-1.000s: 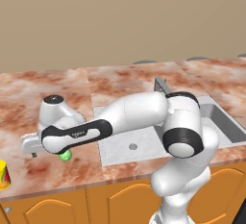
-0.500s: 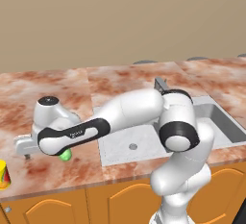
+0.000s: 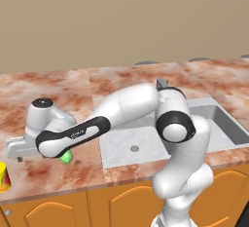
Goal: Remove the corn and garlic from the sink. Then move the bowl and cup from the counter to the sink for washing.
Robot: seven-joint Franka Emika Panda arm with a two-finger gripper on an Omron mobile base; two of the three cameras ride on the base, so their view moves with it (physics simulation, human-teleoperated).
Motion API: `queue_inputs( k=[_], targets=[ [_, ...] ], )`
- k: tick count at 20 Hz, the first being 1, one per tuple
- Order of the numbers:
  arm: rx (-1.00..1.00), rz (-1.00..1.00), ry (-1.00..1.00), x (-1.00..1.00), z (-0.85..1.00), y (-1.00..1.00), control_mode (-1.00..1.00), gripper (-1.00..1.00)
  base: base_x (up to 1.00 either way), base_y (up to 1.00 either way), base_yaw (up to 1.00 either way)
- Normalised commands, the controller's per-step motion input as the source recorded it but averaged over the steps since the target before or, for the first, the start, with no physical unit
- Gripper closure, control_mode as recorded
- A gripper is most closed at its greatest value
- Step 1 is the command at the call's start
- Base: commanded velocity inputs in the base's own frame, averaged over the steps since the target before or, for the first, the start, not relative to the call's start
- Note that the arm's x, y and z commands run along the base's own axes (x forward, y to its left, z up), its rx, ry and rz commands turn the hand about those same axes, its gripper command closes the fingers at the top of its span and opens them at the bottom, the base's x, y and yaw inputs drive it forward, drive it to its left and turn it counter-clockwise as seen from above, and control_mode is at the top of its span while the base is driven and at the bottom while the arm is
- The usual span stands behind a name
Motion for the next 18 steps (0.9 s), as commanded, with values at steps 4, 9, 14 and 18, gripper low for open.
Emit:
queue_inputs(
  k=[4, 9, 14, 18],
  targets=[
    [0.0, 0.0, 0.0, -0.01, 0.03, 0.25, -1.0, -1.0, 0.0, 0.0, 0.0],
    [0.0, -0.03, 0.0, 0.0, 0.0, 0.27, -1.0, -1.0, 0.0, 0.0, 0.0],
    [0.0, -0.03, 0.0, 0.0, 0.0, 0.22, -1.0, -1.0, 0.0, 0.0, 0.0],
    [0.0, -0.03, 0.04, 0.0, 0.0, 0.22, -1.0, -1.0, 0.0, 0.0, 0.0]
  ],
)
